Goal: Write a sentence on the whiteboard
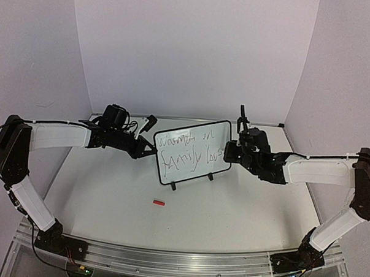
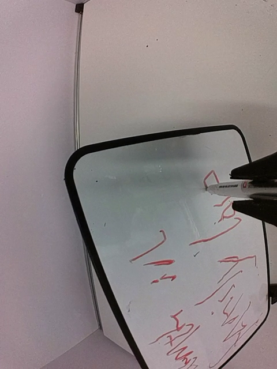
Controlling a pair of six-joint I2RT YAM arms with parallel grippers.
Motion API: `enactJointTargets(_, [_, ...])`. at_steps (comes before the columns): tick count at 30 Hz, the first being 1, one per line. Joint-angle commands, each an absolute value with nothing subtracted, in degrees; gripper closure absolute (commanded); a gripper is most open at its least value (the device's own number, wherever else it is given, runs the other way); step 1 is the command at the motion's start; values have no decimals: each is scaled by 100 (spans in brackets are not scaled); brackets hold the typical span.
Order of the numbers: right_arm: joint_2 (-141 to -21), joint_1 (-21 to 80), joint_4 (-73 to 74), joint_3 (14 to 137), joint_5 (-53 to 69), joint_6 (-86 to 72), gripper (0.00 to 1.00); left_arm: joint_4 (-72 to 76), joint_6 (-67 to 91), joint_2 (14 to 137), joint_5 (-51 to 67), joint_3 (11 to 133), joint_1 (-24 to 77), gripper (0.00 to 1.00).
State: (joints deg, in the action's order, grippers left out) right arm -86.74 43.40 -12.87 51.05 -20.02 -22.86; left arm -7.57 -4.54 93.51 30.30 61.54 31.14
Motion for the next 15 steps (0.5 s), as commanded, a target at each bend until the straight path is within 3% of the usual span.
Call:
enactJointTargets(1, [-8686,4324,-1297,5123,-1951,-2446,100,-1055,-716,9500,2633,6253,3104,100])
enactJointTargets(15, [-8634,4333,-1225,4822,-1985,-2716,100,-1053,-721,9510,2637,6263,3102,100])
